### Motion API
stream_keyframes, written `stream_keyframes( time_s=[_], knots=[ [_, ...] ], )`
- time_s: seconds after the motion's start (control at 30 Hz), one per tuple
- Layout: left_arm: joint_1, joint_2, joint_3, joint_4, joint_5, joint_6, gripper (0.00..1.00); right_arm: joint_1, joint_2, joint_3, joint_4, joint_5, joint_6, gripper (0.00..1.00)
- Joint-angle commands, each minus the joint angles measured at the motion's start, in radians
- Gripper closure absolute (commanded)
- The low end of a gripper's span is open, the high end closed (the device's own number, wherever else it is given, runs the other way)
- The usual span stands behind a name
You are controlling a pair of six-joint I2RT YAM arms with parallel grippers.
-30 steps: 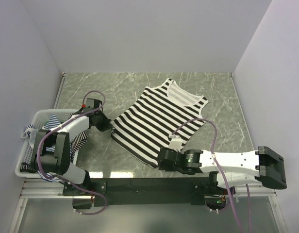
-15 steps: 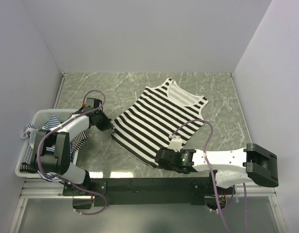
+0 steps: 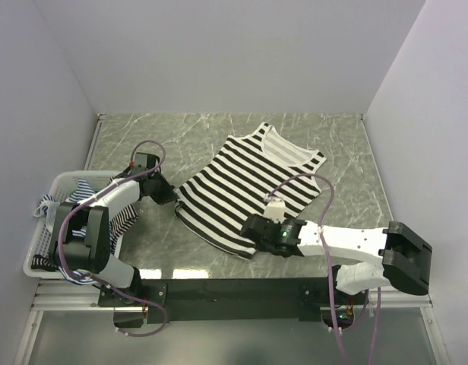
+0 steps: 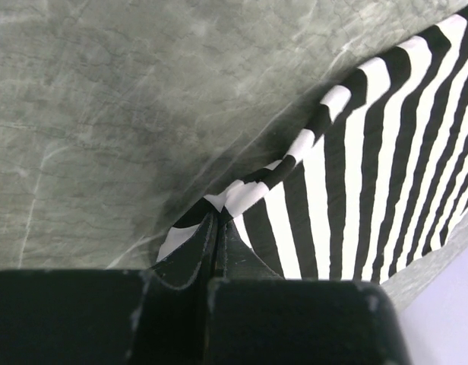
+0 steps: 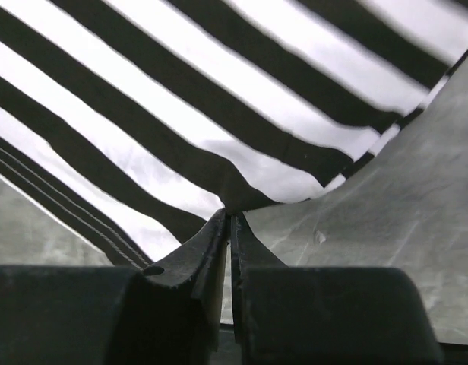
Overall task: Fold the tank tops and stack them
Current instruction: Flatten the tank top out
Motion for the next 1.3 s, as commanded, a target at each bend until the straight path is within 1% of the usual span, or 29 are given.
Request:
stream_keyframes(
  time_s=[0.0, 0.03, 0.13, 0.17, 0.27, 0.4, 0.5, 0.6, 0.63, 0.67, 0.7, 0.73, 0.8, 0.83, 0.9, 0.93, 0.97, 1.0, 1.07, 1.1, 1.17, 1.2, 1.23, 1.27],
  knots=[
    [0.004, -0.001, 0.046, 0.006, 0.027, 0.022, 0.99, -0.051, -0.038, 0.129, -0.149, 0.063, -0.111, 0.89],
    [0.004, -0.004, 0.047, 0.006, 0.03, 0.022, 0.99, -0.081, -0.032, 0.146, -0.189, 0.046, -0.137, 0.88],
    [0.004, -0.004, 0.047, 0.006, 0.035, 0.022, 0.99, -0.115, 0.015, 0.21, -0.251, 0.04, -0.218, 0.88],
    [0.004, -0.003, 0.046, 0.009, 0.036, 0.022, 0.99, -0.138, 0.028, 0.222, -0.254, 0.016, -0.264, 0.88],
    [0.004, 0.003, 0.044, 0.009, 0.041, 0.022, 0.99, -0.164, 0.098, 0.281, -0.254, -0.003, -0.33, 0.87],
    [0.004, 0.005, 0.049, 0.006, 0.041, 0.017, 0.99, -0.184, 0.204, 0.4, -0.254, 0.002, -0.382, 0.84],
    [0.004, 0.009, 0.078, 0.002, 0.044, 0.013, 0.99, -0.225, 0.296, 0.468, -0.233, -0.02, -0.439, 0.8],
    [0.004, 0.017, 0.107, -0.006, 0.035, 0.01, 0.99, -0.252, 0.379, 0.506, -0.213, -0.043, -0.484, 0.73],
    [0.004, 0.028, 0.127, -0.015, 0.03, 0.013, 0.99, -0.261, 0.393, 0.514, -0.203, -0.043, -0.488, 0.67],
    [0.004, 0.032, 0.136, -0.02, 0.023, 0.013, 0.99, -0.261, 0.4, 0.519, -0.194, -0.046, -0.493, 0.63],
    [0.004, 0.038, 0.154, -0.024, 0.024, 0.016, 0.99, -0.263, 0.396, 0.513, -0.168, -0.052, -0.496, 0.59],
    [0.004, 0.045, 0.161, -0.03, 0.023, 0.016, 0.99, -0.263, 0.387, 0.509, -0.157, -0.061, -0.488, 0.53],
    [0.004, 0.051, 0.174, -0.035, 0.013, 0.017, 0.99, -0.261, 0.335, 0.482, -0.141, -0.069, -0.478, 0.49],
    [0.004, 0.058, 0.178, -0.037, 0.007, 0.019, 0.99, -0.263, 0.307, 0.465, -0.116, -0.077, -0.471, 0.46],
    [0.006, 0.071, 0.188, -0.04, -0.005, 0.011, 0.99, -0.261, 0.211, 0.402, -0.098, -0.081, -0.438, 0.44],
    [0.007, 0.081, 0.191, -0.04, -0.008, 0.008, 0.99, -0.261, 0.174, 0.379, -0.085, -0.084, -0.41, 0.44],
    [0.007, 0.084, 0.19, -0.037, -0.011, 0.002, 0.99, -0.261, 0.102, 0.352, -0.079, -0.09, -0.395, 0.44],
    [0.009, 0.089, 0.191, -0.035, -0.014, -0.015, 0.99, -0.26, 0.065, 0.295, -0.07, -0.097, -0.375, 0.45],
    [0.013, 0.095, 0.19, -0.029, -0.014, -0.027, 0.99, -0.253, -0.037, 0.231, -0.059, -0.112, -0.323, 0.49],
    [0.013, 0.1, 0.199, -0.03, -0.017, -0.032, 0.99, -0.243, -0.069, 0.169, -0.053, -0.124, -0.303, 0.51],
    [0.013, 0.111, 0.208, -0.033, -0.02, -0.03, 0.99, -0.223, -0.134, 0.111, -0.03, -0.133, -0.248, 0.53],
    [0.013, 0.114, 0.213, -0.037, -0.02, -0.03, 0.99, -0.22, -0.148, 0.056, 0.003, -0.156, -0.232, 0.55],
    [0.013, 0.117, 0.214, -0.034, -0.016, -0.032, 0.99, -0.22, -0.155, 0.031, 0.025, -0.166, -0.206, 0.58],
    [0.013, 0.117, 0.213, -0.03, -0.014, -0.033, 0.99, -0.22, -0.155, 0.01, 0.048, -0.178, -0.2, 0.58]
  ],
)
